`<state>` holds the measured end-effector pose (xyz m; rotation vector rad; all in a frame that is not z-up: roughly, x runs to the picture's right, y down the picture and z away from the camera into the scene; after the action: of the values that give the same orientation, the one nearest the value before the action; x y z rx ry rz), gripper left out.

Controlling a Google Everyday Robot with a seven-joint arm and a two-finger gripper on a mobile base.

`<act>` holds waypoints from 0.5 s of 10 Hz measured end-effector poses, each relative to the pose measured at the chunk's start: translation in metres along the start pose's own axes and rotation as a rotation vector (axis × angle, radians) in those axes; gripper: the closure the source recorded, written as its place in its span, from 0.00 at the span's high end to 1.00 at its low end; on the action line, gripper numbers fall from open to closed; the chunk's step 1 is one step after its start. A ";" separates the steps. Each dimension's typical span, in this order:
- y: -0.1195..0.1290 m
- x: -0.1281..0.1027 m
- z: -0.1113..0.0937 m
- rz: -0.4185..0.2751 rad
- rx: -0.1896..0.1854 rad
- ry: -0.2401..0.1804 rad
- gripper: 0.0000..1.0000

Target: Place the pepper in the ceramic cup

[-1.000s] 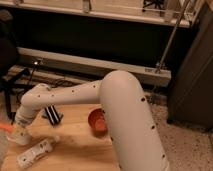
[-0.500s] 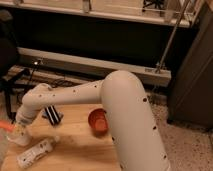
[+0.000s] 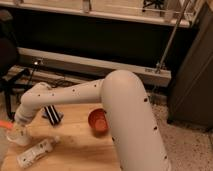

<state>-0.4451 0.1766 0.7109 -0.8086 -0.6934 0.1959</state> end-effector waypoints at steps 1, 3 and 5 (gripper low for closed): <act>0.001 0.000 0.000 -0.001 -0.001 0.001 0.79; 0.001 0.001 0.000 -0.003 0.000 0.007 0.80; 0.001 0.002 0.000 -0.002 0.003 0.010 0.80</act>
<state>-0.4437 0.1780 0.7106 -0.8057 -0.6845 0.1904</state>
